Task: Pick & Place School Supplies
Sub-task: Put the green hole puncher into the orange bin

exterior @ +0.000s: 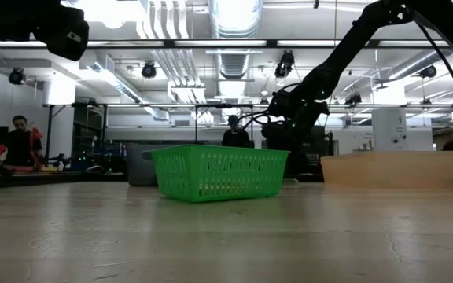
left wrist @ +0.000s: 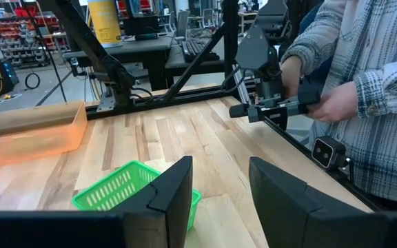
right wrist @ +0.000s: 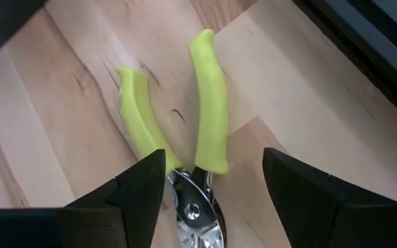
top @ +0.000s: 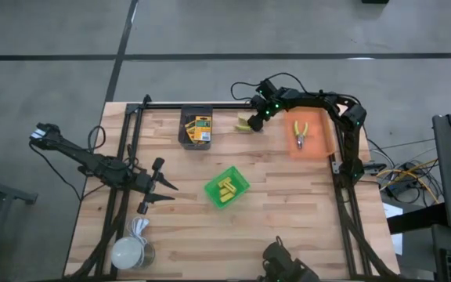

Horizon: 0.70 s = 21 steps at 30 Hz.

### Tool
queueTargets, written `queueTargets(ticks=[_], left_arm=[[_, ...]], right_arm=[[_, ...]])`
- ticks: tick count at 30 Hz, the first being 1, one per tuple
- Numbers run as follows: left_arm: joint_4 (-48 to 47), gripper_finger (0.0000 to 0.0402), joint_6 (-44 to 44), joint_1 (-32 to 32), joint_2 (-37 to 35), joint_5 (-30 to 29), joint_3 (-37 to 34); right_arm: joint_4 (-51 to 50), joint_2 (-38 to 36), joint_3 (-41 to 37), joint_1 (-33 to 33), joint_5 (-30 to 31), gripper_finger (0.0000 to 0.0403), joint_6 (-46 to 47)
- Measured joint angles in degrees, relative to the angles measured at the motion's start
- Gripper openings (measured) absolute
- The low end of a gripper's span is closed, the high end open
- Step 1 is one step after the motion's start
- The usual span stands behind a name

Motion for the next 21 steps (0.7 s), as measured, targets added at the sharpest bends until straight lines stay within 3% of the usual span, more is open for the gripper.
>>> queueTargets(ticks=[21], left_arm=[[0.00, 0.0149, 0.00, -0.01, 0.00, 0.01, 0.00]], right_arm=[[-4.47, 0.00, -0.17, 0.22, 0.39, 0.0238, 0.83]])
